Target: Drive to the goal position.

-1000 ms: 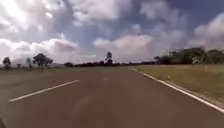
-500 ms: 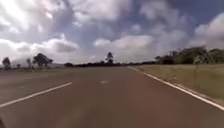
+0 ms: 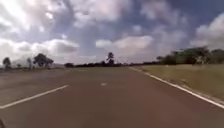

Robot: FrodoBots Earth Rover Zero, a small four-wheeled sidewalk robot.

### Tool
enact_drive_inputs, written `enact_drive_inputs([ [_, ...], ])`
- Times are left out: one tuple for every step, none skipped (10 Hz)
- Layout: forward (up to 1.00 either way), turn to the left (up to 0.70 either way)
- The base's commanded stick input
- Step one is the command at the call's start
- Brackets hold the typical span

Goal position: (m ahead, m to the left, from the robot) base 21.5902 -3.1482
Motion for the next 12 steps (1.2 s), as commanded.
enact_drive_inputs([
  [1.00, -0.06],
  [1.00, -0.26],
  [1.00, -0.40],
  [1.00, -0.40],
  [1.00, -0.34],
  [1.00, -0.14],
  [1.00, 0.00],
  [1.00, 0.00],
  [1.00, 0.00],
  [1.00, 0.00],
  [1.00, 0.00],
  [1.00, 0.00],
])
